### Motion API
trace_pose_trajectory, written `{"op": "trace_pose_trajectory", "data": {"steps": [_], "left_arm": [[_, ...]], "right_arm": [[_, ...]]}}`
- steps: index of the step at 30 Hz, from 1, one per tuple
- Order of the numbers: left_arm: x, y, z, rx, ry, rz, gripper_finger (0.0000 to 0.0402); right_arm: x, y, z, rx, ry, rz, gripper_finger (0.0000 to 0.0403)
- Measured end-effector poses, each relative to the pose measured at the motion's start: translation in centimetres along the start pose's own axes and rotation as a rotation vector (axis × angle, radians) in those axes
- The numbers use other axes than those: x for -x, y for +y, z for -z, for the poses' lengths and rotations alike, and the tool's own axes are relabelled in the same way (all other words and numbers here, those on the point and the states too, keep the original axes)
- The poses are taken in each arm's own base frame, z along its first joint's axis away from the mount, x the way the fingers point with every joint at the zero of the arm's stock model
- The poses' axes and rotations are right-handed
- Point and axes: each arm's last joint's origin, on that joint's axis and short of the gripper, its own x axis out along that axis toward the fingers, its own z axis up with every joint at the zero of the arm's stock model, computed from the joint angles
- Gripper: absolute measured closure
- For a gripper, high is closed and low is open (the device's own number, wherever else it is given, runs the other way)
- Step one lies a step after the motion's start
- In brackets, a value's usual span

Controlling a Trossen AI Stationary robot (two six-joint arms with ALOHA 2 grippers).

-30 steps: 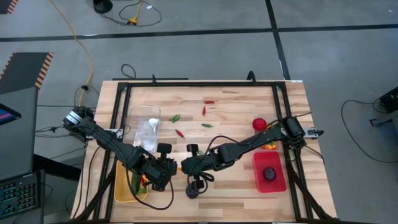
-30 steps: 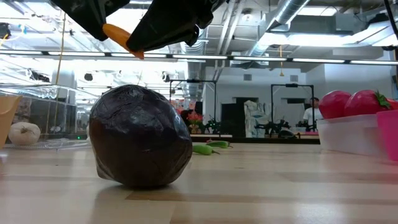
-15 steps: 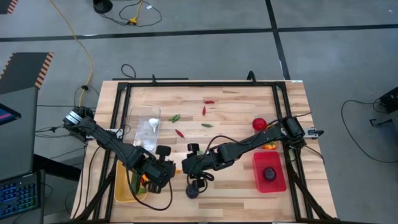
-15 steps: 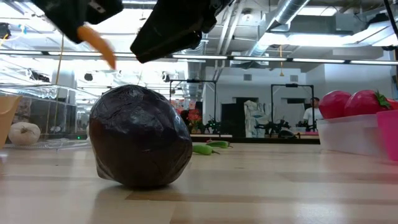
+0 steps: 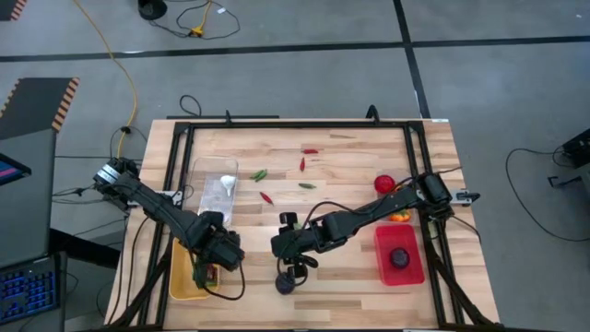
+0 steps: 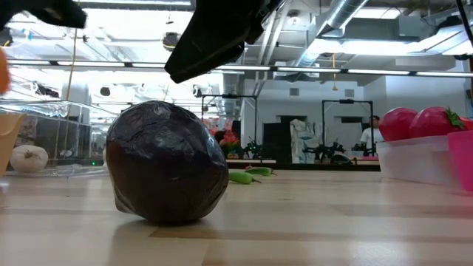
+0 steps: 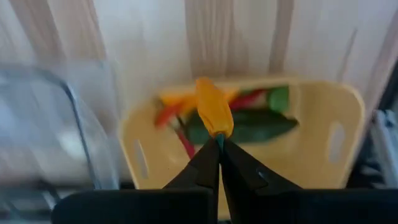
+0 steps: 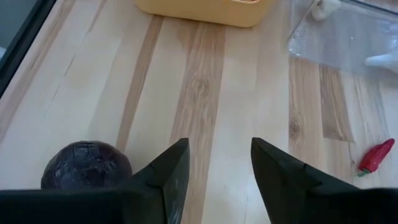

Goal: Sort produce into baskets
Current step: Put the yellow chili pepper into the yellow bin, then put the green chili pepper into the yellow bin

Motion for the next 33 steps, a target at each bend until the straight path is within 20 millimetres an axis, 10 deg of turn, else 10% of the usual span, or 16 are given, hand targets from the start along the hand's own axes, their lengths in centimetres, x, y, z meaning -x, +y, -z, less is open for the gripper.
{"op": "trace_pose_trajectory", "data": {"steps": [9, 33], "left_arm": [[-0.1, 0.1, 0.9, 0.258, 0.131, 0.025, 0.04], [-0.1, 0.2, 0.3, 0.267, -0.006, -0.073, 0.0272]], "right_arm": [[0.0, -0.4, 0.7, -0.051, 0.076, 0.012, 0.0205], [-2.2, -5.1, 7.1, -0.249, 0.382, 0.131, 0.0205]]}}
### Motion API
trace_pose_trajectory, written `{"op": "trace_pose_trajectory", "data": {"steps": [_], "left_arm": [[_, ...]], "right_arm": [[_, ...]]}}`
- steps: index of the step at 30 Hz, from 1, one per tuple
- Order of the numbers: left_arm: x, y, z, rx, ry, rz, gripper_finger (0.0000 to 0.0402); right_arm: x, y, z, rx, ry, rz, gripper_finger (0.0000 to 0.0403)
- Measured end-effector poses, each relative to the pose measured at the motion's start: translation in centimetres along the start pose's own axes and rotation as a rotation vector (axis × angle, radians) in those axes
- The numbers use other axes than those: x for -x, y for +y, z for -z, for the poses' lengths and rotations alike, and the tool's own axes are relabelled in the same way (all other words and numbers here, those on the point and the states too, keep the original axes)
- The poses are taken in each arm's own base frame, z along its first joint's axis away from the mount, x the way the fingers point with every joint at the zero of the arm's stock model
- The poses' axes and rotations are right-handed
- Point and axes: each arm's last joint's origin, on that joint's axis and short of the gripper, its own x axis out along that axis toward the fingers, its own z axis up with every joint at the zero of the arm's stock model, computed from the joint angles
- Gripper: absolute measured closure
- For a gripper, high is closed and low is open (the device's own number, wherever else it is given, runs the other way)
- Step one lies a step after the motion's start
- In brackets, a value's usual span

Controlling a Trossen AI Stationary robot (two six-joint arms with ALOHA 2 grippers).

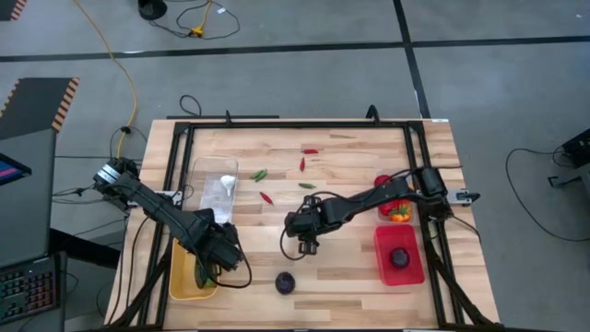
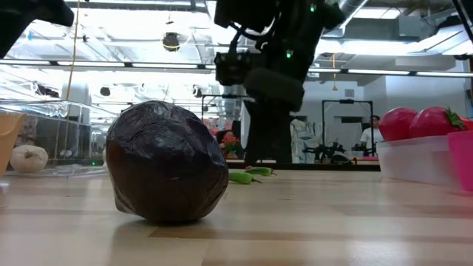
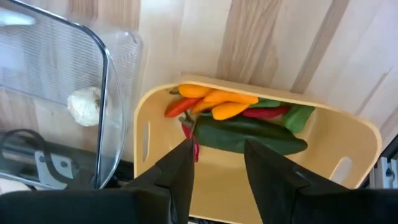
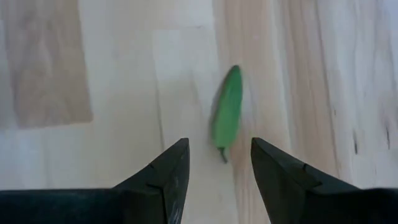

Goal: Sort produce into baskets
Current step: Put the green chili pepper into the yellow bin

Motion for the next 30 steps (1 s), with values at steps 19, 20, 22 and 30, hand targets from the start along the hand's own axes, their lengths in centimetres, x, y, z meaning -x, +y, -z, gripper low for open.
{"op": "trace_pose_trajectory", "data": {"steps": [19, 20, 22, 30], "left_arm": [[0.0, 0.0, 0.0, -0.001, -0.002, 0.0, 0.0272], [0.0, 0.0, 0.0, -0.001, -0.002, 0.0, 0.0272], [0.0, 0.0, 0.0, -0.001, -0.002, 0.0, 0.0272], [0.0, 0.0, 0.0, -0.002, -0.003, 0.0, 0.0272]], "right_arm": [[-0.8, -0.7, 0.0, -0.017, -0.045, -0.005, 0.0212], [-1.0, -0.7, 0.1, -0.018, -0.052, -0.006, 0.0215], [-1.4, -0.7, 0.5, -0.019, -0.055, -0.007, 0.0221], [-2.0, -0.8, 1.2, -0.019, -0.042, -0.005, 0.0238]]}}
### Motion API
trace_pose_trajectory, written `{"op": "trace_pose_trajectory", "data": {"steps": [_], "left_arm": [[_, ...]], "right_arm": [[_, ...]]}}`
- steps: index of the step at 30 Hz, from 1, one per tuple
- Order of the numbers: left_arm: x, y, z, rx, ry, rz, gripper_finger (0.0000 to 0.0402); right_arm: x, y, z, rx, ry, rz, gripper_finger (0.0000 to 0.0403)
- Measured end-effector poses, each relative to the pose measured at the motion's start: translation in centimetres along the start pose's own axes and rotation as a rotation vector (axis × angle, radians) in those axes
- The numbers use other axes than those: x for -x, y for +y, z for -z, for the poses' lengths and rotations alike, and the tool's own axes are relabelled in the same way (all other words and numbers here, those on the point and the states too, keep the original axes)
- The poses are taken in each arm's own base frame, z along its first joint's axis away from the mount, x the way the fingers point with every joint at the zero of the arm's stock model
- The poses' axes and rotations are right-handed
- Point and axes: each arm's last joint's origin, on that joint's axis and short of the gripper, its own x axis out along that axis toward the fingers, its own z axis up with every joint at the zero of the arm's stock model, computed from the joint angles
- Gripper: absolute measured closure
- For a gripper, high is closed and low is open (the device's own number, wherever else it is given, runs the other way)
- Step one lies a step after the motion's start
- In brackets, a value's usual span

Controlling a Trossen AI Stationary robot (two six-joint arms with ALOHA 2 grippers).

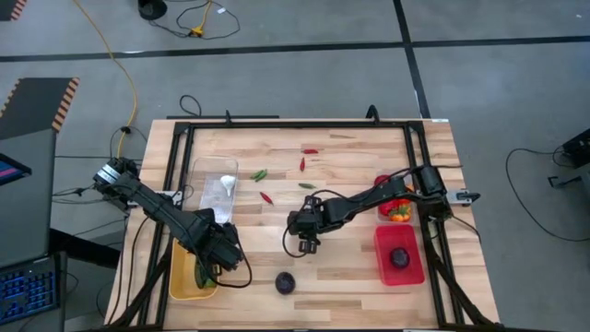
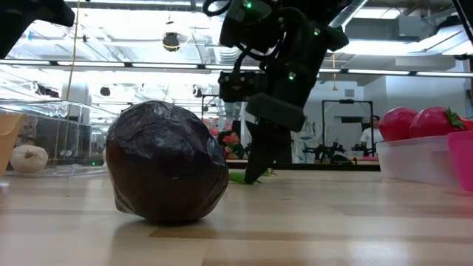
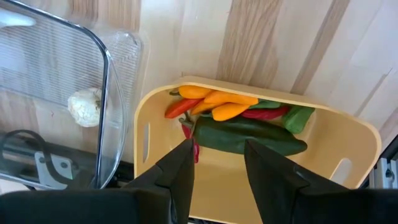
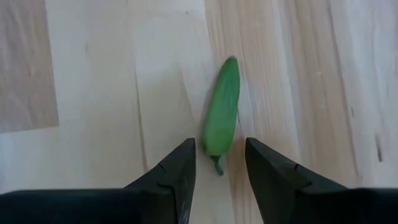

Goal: Sort produce into baskets
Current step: Put the green chili pepper into the yellow bin

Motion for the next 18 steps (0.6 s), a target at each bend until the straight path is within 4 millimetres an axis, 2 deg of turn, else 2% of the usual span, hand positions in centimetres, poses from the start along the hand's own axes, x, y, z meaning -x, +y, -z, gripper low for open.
{"op": "trace_pose_trajectory", "data": {"steps": [12, 18], "left_arm": [[0.0, 0.0, 0.0, 0.0, 0.0, 0.0, 0.0272], [0.0, 0.01, -0.02, 0.0, -0.006, -0.005, 0.0272]], "right_arm": [[0.03, -0.02, -0.07, -0.001, -0.005, -0.002, 0.0309], [0.03, -0.01, -0.09, 0.0, -0.007, -0.003, 0.0329]]}}
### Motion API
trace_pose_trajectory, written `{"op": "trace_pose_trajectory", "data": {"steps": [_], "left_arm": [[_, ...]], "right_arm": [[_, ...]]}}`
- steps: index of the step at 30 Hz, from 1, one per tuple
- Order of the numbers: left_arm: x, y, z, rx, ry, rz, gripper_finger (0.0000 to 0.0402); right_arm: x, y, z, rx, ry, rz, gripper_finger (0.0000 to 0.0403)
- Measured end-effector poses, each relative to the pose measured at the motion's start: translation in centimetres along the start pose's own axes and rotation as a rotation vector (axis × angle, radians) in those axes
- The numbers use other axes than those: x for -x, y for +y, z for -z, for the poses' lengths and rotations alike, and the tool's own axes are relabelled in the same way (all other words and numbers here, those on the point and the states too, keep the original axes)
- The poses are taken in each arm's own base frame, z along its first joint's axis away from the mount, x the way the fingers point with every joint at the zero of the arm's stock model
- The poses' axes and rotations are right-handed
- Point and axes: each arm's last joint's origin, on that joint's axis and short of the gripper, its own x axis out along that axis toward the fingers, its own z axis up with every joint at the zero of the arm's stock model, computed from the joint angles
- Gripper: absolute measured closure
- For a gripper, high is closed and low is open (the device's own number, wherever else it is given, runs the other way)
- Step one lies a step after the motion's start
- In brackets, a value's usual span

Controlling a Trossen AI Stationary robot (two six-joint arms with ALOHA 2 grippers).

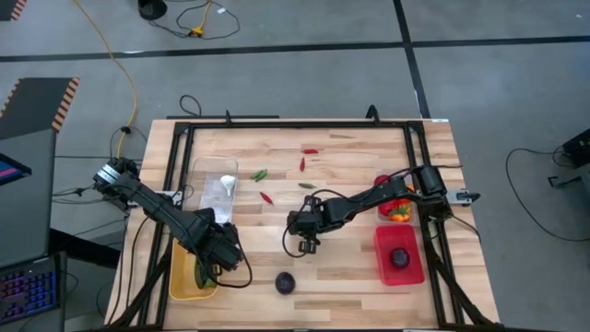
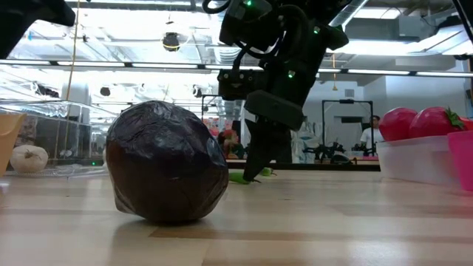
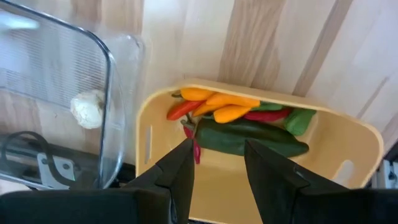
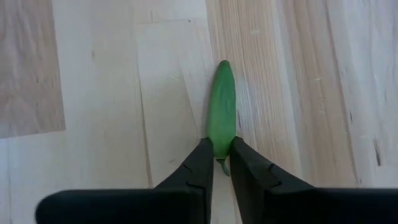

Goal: Sort produce into baskets
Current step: Put the green chili pepper into the yellow bin

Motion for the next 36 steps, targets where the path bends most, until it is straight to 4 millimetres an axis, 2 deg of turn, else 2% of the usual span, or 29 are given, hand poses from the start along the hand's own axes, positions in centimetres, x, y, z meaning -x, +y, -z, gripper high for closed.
{"op": "trace_pose_trajectory", "data": {"steps": [9, 16, 21, 29, 36], "left_arm": [[0.0, -0.4, -0.9, -0.09, -0.147, -0.025, 0.0272], [0.4, -1.3, -2.3, -0.234, -0.368, -0.027, 0.0272], [0.8, -1.9, -3.0, -0.275, -0.476, -0.026, 0.0272], [0.9, -2.0, -3.3, -0.274, -0.517, -0.024, 0.0272], [0.9, -1.9, -3.3, -0.264, -0.543, -0.059, 0.0272]], "right_arm": [[0.1, 0.2, -0.2, 0.0, -0.011, -0.009, 0.0331], [1.2, 0.8, -2.3, -0.014, -0.095, -0.114, 0.0332], [2.3, 1.4, -4.1, -0.021, -0.192, -0.167, 0.0332], [3.8, 2.8, -6.2, -0.026, -0.378, -0.232, 0.0332], [4.8, 3.9, -7.2, -0.019, -0.495, -0.278, 0.0332]]}}
